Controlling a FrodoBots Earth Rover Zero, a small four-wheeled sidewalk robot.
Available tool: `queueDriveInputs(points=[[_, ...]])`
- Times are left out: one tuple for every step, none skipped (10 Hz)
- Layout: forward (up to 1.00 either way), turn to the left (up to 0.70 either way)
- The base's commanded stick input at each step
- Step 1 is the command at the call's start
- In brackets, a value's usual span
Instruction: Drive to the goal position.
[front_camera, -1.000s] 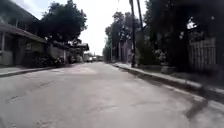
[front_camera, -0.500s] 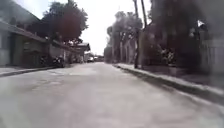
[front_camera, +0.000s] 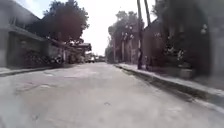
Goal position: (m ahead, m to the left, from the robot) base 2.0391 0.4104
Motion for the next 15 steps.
queueDriveInputs(points=[[1.0, -0.02], [1.0, -0.02], [1.0, -0.02], [1.0, -0.02], [1.0, -0.02], [1.0, -0.02], [1.0, -0.02], [1.0, -0.02], [1.0, -0.01], [1.0, -0.01], [1.0, 0.0], [1.0, 0.0], [1.0, 0.0], [1.0, 0.0], [1.0, 0.0]])
